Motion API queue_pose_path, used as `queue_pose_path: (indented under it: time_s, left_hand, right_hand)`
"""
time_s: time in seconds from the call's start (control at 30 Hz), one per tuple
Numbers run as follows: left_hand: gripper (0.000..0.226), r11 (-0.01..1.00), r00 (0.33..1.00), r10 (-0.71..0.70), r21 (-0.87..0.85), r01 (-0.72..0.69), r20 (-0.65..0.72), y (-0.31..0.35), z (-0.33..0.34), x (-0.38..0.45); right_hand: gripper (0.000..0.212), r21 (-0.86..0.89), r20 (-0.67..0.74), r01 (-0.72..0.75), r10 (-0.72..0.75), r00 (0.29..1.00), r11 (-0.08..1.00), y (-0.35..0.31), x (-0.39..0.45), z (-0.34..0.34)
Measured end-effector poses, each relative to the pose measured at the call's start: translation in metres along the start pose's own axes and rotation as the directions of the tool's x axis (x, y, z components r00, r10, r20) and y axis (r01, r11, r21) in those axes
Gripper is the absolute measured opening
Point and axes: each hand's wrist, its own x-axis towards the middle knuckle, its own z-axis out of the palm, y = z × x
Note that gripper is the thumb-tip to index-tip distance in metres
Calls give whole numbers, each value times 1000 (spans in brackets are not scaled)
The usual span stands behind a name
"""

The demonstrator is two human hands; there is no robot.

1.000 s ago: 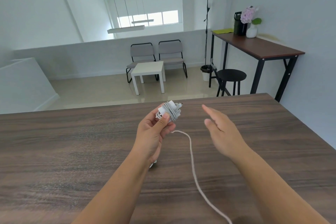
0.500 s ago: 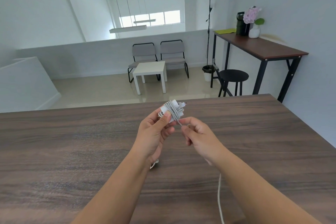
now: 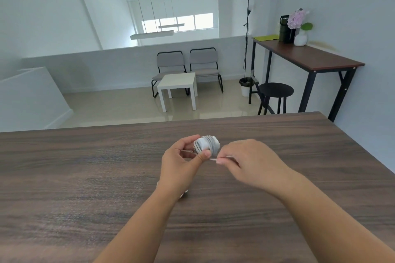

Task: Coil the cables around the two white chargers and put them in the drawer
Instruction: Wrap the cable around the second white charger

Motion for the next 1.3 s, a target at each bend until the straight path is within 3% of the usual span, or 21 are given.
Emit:
queue_pose_path:
  time_s: [0.13, 0.27, 0.4, 0.53, 0.63, 0.73, 0.8, 0.9, 1.0, 1.07, 1.13, 1.3]
  left_hand:
    - [43, 993, 994, 86, 75, -91, 64, 6, 0, -4]
    - [44, 978, 967, 138, 126, -167, 212, 12, -6, -5]
    - [42, 971, 924, 133, 139, -194, 357, 21, -10, -7]
    - [40, 981, 883, 127, 74, -179, 452, 26, -13, -6]
    - [41, 989, 877, 150, -80, -127, 457, 25, -15, -7]
    - [49, 966, 875, 152, -258, -32, 460, 24, -12, -10]
    - [53, 922, 887, 127, -382, 60, 445, 26, -8, -12]
    - [56, 828, 926, 75, -540, 149, 370, 26, -4, -10]
    - [42, 785, 963, 17, -600, 154, 270, 26, 1, -8]
    - [30, 746, 975, -52, -641, 181, 216, 24, 5, -8]
    - [33, 719, 976, -98, -664, 204, 194, 23, 8, -8]
    - [33, 725, 979, -134, -659, 201, 152, 20, 10, -7]
  right_hand:
    - [22, 8, -4, 90, -90, 996, 996, 9, 7, -19]
    - [15, 63, -15, 140, -139, 990, 988, 14, 15, -39]
    - [7, 298, -33, 71, -64, 997, 952, 20, 19, -39]
    - [9, 580, -7, -28, 39, 999, 814, 26, 16, -27]
    - [10, 741, -8, -32, 57, 998, 671, 27, 14, -15]
    - [14, 891, -12, -59, 154, 988, 450, 25, 10, 4]
    - [15, 915, -18, -75, 227, 974, 396, 28, 8, 20]
    - [14, 878, -42, -101, 286, 957, 468, 28, -1, 41]
    - [12, 760, -93, -150, 335, 938, 632, 18, -9, 53]
    - [13, 599, -149, -137, 278, 949, 789, 12, -13, 54]
    - [24, 397, -187, -73, 158, 969, 915, 7, -16, 50]
    - [46, 105, -190, -51, 71, 979, 993, 2, -20, 36]
